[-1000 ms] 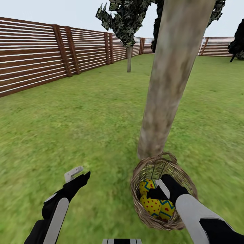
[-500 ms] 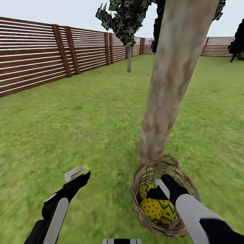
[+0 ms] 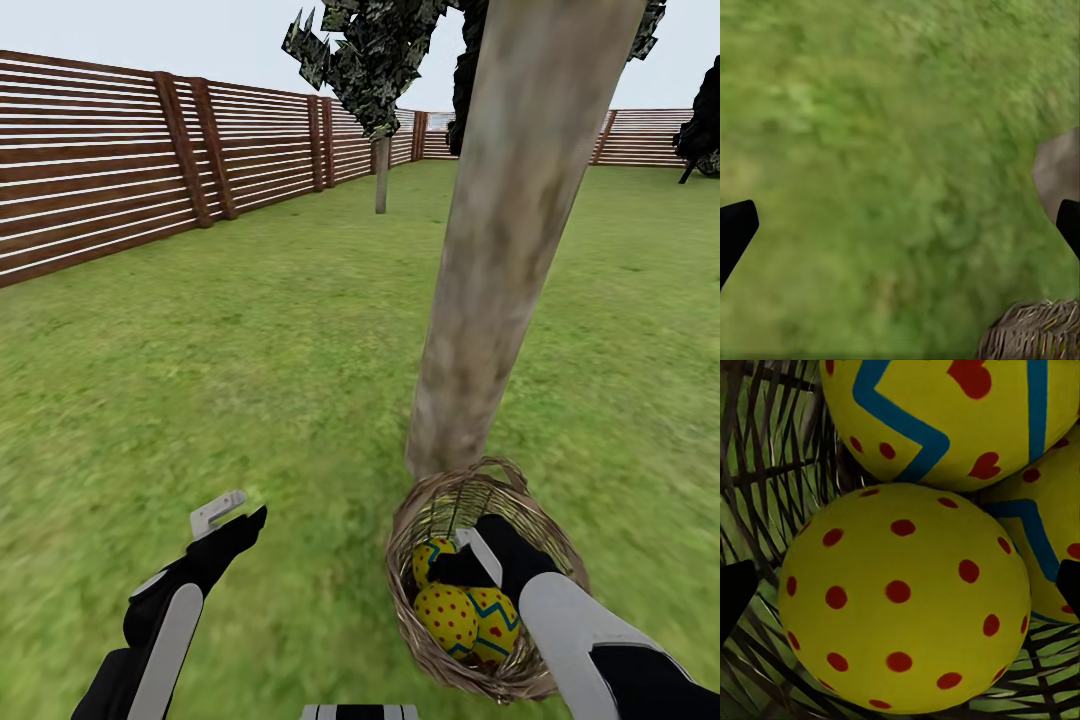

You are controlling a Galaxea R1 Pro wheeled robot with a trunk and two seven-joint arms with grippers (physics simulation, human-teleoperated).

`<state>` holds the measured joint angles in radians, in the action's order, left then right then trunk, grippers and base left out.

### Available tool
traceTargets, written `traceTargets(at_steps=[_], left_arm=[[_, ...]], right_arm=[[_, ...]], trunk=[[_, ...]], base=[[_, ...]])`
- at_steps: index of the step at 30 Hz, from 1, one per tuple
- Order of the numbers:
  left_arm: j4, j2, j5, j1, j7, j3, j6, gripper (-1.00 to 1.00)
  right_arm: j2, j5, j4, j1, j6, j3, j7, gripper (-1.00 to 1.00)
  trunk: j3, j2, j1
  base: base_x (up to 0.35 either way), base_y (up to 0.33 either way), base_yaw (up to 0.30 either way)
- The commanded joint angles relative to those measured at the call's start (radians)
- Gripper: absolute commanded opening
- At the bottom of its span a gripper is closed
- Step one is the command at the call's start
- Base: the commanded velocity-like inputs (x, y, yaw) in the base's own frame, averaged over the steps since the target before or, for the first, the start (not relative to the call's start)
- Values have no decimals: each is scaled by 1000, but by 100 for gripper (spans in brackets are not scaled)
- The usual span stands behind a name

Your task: Take the three Easter eggs out of the wicker basket on the lawn in the garden, then place them on the lawn next to a single tree (choose any tree) so that all three eggs are next to the same tree and none are left in the basket.

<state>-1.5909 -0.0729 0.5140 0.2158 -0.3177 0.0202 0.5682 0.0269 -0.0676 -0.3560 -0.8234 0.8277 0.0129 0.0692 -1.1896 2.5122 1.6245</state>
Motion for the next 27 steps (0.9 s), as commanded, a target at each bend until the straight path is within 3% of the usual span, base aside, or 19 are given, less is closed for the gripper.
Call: traceTargets(at_steps=[1,10,14,20,27], left_arm=[[-1,-1,11,1,-8,1,4,100],[-3,-3,11,1,-9,-2,3,100],[-3,-3,11,1,-10,-3,3,100],[-3,-3,11,1,-10,-3,2,100],[-3,-4,11,1,-11,-5,2,100]], right_arm=[[0,-5,-1,0,4,1,0,100],[-1,-5,-1,0,4,0,6,100],[0,-4,-1,0,4,-1,6,100],[1,-4,-1,0,4,-1,6,100],[0,-4,-1,0,4,-1,6,100]], trunk=[[-1,0,0],[-1,0,0],[-16,1,2],[-16,1,2],[-32,2,3]], base=[[0,0,0],[0,0,0],[0,0,0],[0,0,0],[0,0,0]])
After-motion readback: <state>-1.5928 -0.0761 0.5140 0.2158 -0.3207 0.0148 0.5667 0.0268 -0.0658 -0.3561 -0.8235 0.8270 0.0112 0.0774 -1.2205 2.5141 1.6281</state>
